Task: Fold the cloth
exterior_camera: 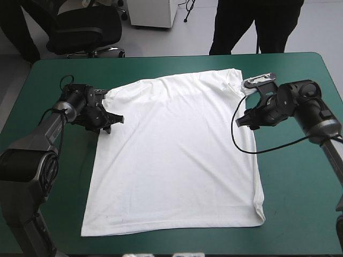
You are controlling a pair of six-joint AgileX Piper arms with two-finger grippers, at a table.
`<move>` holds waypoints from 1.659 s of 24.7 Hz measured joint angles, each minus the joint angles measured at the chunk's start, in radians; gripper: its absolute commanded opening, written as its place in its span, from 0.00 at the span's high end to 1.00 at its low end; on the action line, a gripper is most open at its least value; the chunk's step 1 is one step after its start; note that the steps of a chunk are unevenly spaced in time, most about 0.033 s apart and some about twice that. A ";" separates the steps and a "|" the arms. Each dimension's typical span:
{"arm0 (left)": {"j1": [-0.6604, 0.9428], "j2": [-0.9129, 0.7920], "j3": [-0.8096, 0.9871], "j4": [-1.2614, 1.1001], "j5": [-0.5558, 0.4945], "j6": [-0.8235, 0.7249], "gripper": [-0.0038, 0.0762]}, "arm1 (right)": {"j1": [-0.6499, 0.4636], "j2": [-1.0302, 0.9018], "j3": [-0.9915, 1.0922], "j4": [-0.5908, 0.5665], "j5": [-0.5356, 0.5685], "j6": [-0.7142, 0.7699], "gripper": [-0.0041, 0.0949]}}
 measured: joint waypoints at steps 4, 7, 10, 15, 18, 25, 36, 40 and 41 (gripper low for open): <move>0.000 0.000 -0.001 -0.010 -0.002 0.000 0.97 | 0.000 0.052 -0.060 -0.017 -0.005 0.000 0.39; 0.000 0.001 -0.001 -0.022 -0.003 0.000 0.97 | 0.000 0.114 -0.132 -0.045 -0.009 0.000 0.39; 0.000 0.001 -0.001 -0.022 -0.003 0.000 0.97 | 0.000 0.254 -0.268 -0.097 -0.006 0.014 0.39; 0.000 0.001 -0.001 -0.022 -0.003 0.000 0.97 | 0.000 0.390 -0.338 -0.099 0.002 0.029 0.39; 0.000 0.001 -0.001 -0.022 -0.003 0.000 0.97 | -0.006 0.451 -0.341 -0.074 0.001 0.035 0.39; 0.000 0.001 -0.002 -0.023 -0.003 0.008 0.97 | -0.046 0.547 -0.343 -0.014 -0.020 0.038 0.39; 0.000 0.003 -0.002 -0.022 -0.005 0.018 0.97 | -0.055 0.600 -0.364 0.051 0.000 -0.007 0.93; 0.000 0.003 -0.002 -0.022 -0.005 0.020 0.97 | -0.055 0.602 -0.366 0.073 0.003 -0.007 0.98; 0.000 0.003 -0.003 -0.020 -0.005 0.020 0.97 | -0.055 0.602 -0.366 0.077 0.004 -0.007 0.98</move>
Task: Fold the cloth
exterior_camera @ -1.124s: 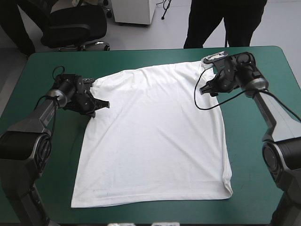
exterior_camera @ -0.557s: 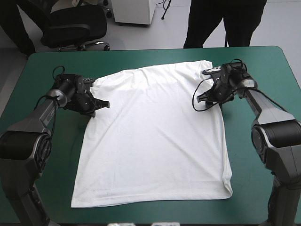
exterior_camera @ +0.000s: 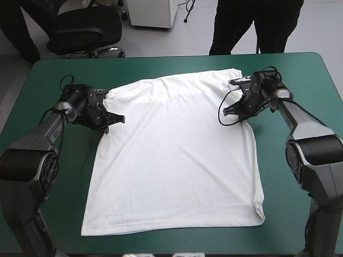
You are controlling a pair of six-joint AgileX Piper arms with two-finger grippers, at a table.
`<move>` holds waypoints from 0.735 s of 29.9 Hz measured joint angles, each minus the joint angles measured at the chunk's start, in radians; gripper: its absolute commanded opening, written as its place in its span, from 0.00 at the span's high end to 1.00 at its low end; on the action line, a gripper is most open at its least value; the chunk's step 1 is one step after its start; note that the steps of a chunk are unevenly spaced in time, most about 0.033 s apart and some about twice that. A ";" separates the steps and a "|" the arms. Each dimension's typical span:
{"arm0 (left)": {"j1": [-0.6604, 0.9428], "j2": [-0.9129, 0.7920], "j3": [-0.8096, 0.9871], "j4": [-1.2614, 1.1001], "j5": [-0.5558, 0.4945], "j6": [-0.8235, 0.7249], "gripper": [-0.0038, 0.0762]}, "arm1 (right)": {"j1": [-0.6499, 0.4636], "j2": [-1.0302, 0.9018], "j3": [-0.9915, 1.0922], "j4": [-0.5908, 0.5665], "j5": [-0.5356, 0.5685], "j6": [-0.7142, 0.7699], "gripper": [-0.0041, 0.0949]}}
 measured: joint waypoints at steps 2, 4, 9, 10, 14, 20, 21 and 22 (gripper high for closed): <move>0.000 -0.002 -0.004 0.006 0.004 0.003 0.97 | 0.000 -0.005 0.000 0.002 0.000 0.000 0.98; 0.000 -0.010 -0.012 0.025 0.011 0.004 0.97 | 0.000 -0.012 0.001 0.007 0.000 0.000 0.98; 0.000 -0.086 -0.058 0.044 0.046 0.005 0.97 | -0.002 -0.066 -0.012 0.023 0.040 0.000 0.98; 0.000 -0.110 -0.071 0.046 0.054 0.005 0.97 | -0.004 -0.089 -0.023 0.026 0.048 0.000 0.98; 0.000 -0.206 -0.108 0.053 0.073 0.005 0.97 | -0.019 -0.201 -0.061 0.044 0.072 0.000 0.98; 0.000 -0.370 -0.154 0.053 0.094 0.006 0.97 | -0.035 -0.371 -0.103 0.047 0.089 0.000 0.98; 0.000 -0.404 -0.161 0.053 0.096 0.006 0.97 | -0.035 -0.397 -0.110 0.051 0.090 0.000 0.98; 0.000 -0.426 -0.166 0.046 0.097 0.006 0.97 | -0.035 -0.421 -0.119 0.055 0.092 0.000 0.98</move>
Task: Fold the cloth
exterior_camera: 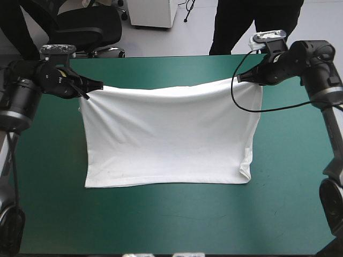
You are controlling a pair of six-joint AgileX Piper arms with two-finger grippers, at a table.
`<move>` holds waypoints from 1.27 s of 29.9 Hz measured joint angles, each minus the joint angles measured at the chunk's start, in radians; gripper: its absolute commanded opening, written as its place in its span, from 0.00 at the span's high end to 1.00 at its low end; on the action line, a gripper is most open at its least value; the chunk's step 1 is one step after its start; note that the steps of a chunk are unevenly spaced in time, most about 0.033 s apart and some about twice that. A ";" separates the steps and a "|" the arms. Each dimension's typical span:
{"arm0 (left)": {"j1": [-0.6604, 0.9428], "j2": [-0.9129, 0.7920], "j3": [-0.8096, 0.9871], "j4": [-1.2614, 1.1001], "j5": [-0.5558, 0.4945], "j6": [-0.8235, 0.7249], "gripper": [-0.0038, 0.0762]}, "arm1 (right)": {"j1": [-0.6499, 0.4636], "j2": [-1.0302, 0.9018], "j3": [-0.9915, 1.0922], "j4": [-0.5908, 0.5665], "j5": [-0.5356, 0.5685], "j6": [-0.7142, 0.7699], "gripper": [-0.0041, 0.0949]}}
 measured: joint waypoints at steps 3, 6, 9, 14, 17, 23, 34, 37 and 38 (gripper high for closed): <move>0.000 -0.080 -0.013 -0.015 0.004 0.000 0.97 | 0.000 -0.064 -0.025 0.015 0.004 0.000 0.98; 0.000 -0.153 -0.018 -0.043 0.005 0.010 0.97 | 0.000 -0.125 -0.043 0.034 0.009 0.000 0.98; 0.000 -0.226 -0.022 -0.079 0.010 0.024 0.97 | 0.000 -0.187 -0.052 0.053 0.017 0.000 0.98; 0.000 -0.351 -0.024 -0.121 0.020 0.043 0.97 | 0.000 -0.305 -0.055 0.069 0.031 0.000 0.98; 0.000 -0.417 -0.025 -0.146 0.024 0.049 0.97 | 0.000 -0.367 -0.056 0.075 0.043 0.000 0.98; 0.000 -0.492 -0.026 -0.161 0.035 0.051 0.97 | 0.000 -0.452 -0.059 0.076 0.060 0.000 0.98; 0.000 -0.400 -0.031 -0.181 0.031 0.051 0.97 | 0.000 -0.392 -0.046 0.079 0.017 0.000 0.98; 0.000 -0.330 -0.031 -0.182 -0.014 0.051 0.97 | 0.000 -0.333 -0.046 0.079 -0.023 0.000 0.98; 0.000 -0.305 -0.033 -0.182 -0.033 0.051 0.97 | 0.000 -0.311 -0.046 0.079 -0.043 -0.001 0.98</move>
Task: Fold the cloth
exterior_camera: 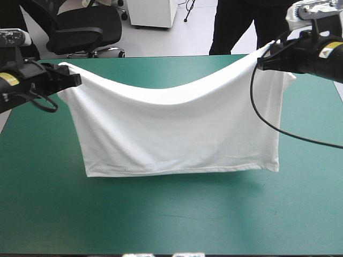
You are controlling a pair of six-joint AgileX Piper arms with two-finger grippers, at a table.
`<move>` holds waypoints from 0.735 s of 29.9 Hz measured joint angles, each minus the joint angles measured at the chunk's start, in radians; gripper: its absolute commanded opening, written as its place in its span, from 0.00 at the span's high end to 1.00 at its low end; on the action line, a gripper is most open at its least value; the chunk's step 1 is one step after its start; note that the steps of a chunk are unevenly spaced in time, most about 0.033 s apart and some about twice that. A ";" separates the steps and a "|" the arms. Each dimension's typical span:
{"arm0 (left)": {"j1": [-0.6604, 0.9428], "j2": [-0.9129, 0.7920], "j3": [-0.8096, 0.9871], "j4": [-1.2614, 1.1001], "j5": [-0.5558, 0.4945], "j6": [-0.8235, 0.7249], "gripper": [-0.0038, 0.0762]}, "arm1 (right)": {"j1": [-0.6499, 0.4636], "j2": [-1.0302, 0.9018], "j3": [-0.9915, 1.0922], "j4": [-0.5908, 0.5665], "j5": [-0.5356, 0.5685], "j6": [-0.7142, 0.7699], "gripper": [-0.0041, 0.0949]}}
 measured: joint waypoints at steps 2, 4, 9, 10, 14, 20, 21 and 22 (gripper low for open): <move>0.000 0.045 -0.011 0.000 -0.031 0.000 0.97 | 0.000 0.041 0.000 0.000 -0.035 -0.013 0.98; 0.000 0.097 -0.046 0.000 -0.057 0.002 0.97 | 0.000 0.090 -0.021 0.000 -0.057 -0.028 0.98; 0.000 0.216 -0.186 0.000 -0.084 0.003 0.97 | 0.000 0.233 -0.173 -0.002 -0.071 -0.040 0.98; 0.000 0.237 -0.216 0.000 -0.086 0.003 0.97 | 0.000 0.261 -0.211 -0.002 -0.073 -0.041 0.98; 0.000 0.300 -0.292 0.001 -0.098 0.003 0.97 | -0.004 0.338 -0.293 0.001 -0.085 -0.041 0.98; 0.000 0.399 -0.299 0.004 -0.059 0.003 0.97 | -0.020 0.430 -0.298 0.001 -0.048 -0.053 0.98; 0.000 0.418 -0.299 0.004 -0.041 0.003 0.97 | -0.020 0.444 -0.294 0.001 -0.037 -0.055 0.98; 0.000 0.445 -0.299 0.004 -0.008 0.003 0.97 | -0.020 0.455 -0.284 0.001 -0.027 -0.056 0.98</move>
